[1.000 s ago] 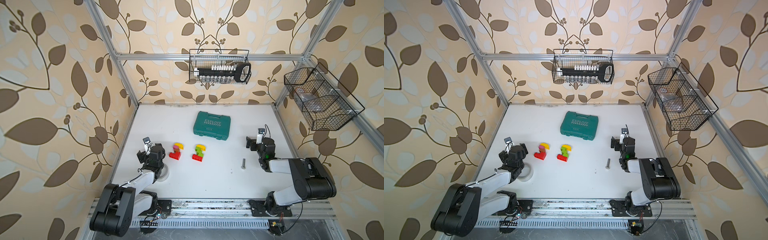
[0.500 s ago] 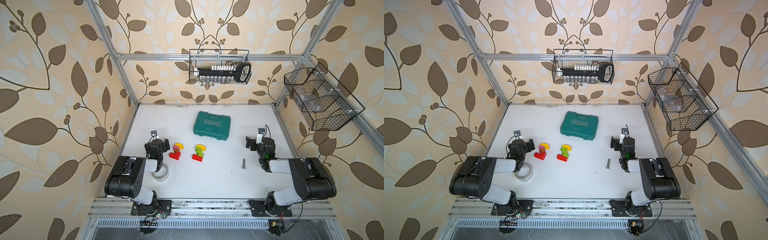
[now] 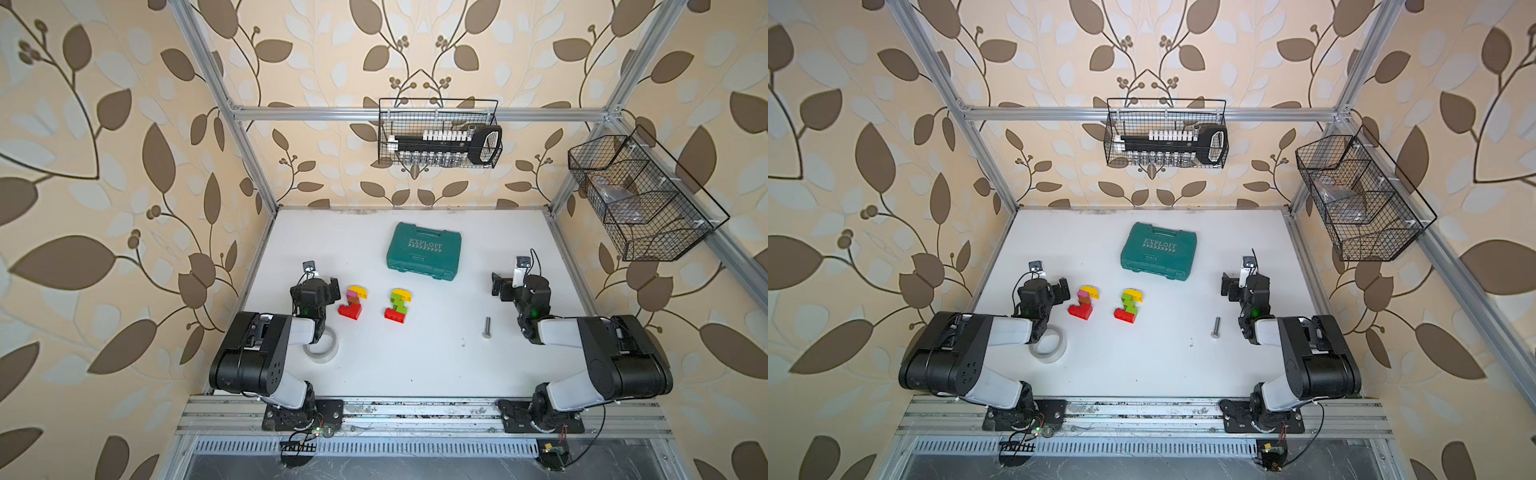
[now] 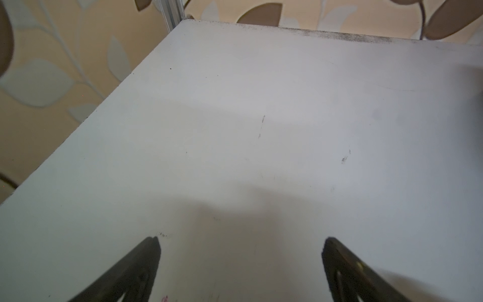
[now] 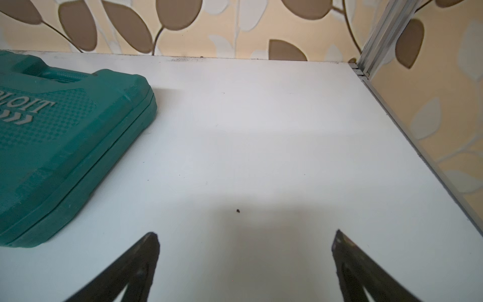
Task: Assemble the letter s with lego
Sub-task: Reset both arms
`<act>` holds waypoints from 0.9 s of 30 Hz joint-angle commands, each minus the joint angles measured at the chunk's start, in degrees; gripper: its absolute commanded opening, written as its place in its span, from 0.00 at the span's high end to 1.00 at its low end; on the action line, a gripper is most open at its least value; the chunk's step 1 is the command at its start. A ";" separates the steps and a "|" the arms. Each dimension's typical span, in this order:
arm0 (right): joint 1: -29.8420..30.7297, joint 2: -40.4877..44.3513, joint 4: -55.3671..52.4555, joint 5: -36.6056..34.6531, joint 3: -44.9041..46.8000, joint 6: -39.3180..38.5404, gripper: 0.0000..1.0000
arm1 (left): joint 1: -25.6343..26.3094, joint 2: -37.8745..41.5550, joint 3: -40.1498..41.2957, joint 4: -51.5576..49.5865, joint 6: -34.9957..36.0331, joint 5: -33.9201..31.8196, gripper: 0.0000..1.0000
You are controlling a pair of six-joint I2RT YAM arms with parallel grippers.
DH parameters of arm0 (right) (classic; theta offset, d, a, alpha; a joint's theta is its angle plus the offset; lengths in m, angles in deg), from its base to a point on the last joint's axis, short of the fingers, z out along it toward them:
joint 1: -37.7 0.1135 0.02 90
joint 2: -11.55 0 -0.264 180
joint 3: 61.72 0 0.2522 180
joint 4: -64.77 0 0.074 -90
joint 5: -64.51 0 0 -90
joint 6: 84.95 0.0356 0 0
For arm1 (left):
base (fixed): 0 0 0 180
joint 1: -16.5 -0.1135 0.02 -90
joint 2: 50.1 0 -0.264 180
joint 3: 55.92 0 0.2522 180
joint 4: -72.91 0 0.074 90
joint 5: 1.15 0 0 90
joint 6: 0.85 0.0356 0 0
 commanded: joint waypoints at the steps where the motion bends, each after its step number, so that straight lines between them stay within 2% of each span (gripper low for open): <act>1: -0.12 -0.13 0.37 0.59 -0.98 0.68 0.01 | 0.07 1.11 -0.90 1.40 0.75 0.41 0.01; 17: -0.07 -0.05 0.40 0.59 -0.86 0.55 0.01 | 0.07 1.16 -0.89 1.40 0.67 0.36 0.01; 18: -0.05 -0.04 0.42 1.15 -0.85 0.39 0.01 | 0.10 1.16 -0.89 1.40 0.73 0.38 0.01; 19: -0.05 0.01 -0.06 6.11 -1.08 -1.71 0.01 | 0.07 1.16 -0.89 1.40 0.72 0.36 0.01; 20: -0.10 0.16 0.70 7.84 -0.66 -2.32 0.01 | 0.11 1.16 -0.89 1.39 0.73 0.41 0.01; 22: -0.14 0.22 1.50 8.92 -0.18 -2.91 0.01 | 0.15 1.16 -0.90 1.39 0.73 0.37 0.01; 23: -0.14 0.29 1.35 7.72 -0.14 -2.43 0.01 | 0.07 1.11 -0.89 1.40 0.77 0.36 0.01; 24: -0.14 0.07 0.16 2.83 -0.93 -0.25 0.01 | 0.10 1.15 -0.89 1.40 0.76 0.34 0.01; 27: -0.53 0.09 0.88 -0.34 -0.54 1.31 0.01 | 0.07 1.20 -0.89 1.40 0.78 0.36 0.01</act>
